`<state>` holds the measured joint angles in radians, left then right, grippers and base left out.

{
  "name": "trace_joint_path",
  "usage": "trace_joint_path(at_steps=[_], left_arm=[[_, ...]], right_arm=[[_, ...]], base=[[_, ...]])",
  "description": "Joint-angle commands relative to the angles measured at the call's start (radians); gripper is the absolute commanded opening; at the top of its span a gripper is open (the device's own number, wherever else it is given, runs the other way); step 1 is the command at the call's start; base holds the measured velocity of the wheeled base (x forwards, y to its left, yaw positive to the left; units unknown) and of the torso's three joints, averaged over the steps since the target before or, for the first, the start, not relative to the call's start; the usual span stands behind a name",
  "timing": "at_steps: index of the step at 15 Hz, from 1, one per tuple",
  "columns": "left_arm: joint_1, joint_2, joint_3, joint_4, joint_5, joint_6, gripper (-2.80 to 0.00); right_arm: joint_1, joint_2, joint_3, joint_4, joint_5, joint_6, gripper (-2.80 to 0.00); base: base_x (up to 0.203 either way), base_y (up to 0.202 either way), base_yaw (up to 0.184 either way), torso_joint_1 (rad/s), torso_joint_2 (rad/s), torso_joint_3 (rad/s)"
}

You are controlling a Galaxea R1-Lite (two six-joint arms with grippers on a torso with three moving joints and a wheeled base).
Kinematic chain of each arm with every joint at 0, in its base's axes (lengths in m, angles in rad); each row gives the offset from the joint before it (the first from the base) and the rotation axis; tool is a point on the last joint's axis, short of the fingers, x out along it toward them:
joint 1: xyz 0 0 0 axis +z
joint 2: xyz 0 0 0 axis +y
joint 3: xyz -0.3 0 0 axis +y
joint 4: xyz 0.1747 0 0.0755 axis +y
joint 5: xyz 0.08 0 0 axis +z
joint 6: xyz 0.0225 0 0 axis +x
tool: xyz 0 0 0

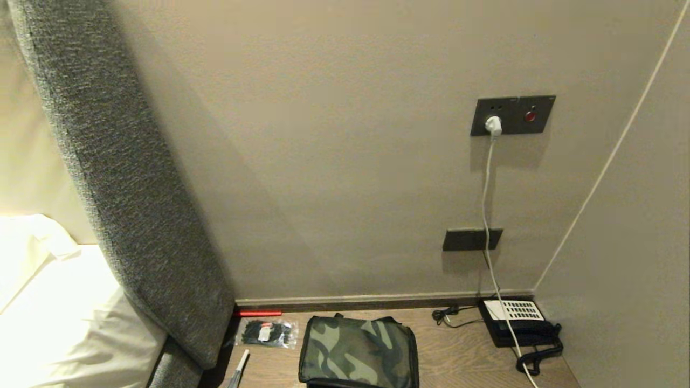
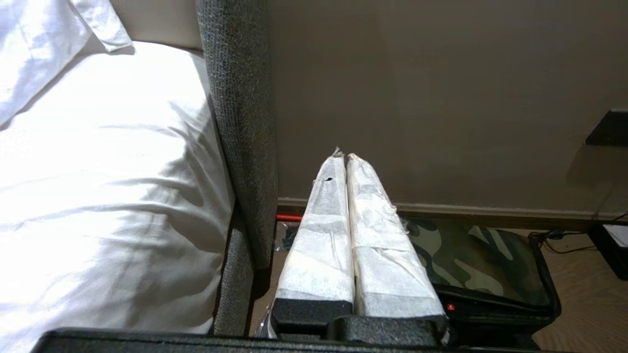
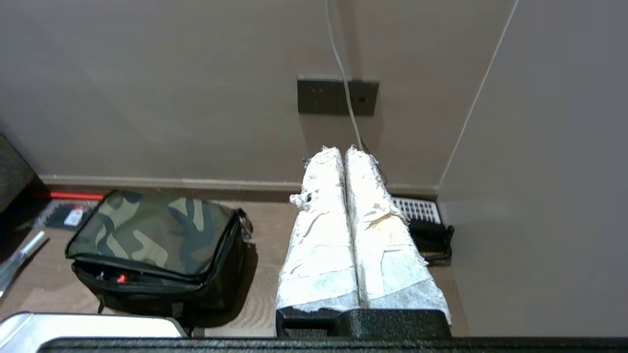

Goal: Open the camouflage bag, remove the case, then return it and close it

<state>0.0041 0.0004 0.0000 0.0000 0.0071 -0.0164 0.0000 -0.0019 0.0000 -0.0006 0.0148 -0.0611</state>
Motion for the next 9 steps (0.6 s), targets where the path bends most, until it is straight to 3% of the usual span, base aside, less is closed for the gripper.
trace_joint_path(at_steps=[1, 5, 9], left_arm=[[0.001, -0.002, 0.003, 0.000, 0.001, 0.000, -2.80], [0.001, 0.000, 0.003, 0.000, 0.001, 0.000, -2.80], [0.001, -0.002, 0.003, 0.000, 0.001, 0.003, -2.80]], right_arm=[[-0.001, -0.003, 0.000, 0.000, 0.001, -0.002, -2.80], [-0.001, -0.003, 0.000, -0.001, 0.001, -0.001, -2.80], [0.000, -0.003, 0.000, -0.001, 0.001, -0.002, -2.80]], base=[[0.000, 0.000, 0.000, 0.003, 0.00, 0.203], [0.000, 0.000, 0.000, 0.001, 0.00, 0.189], [0.000, 0.000, 0.000, 0.001, 0.00, 0.049]])
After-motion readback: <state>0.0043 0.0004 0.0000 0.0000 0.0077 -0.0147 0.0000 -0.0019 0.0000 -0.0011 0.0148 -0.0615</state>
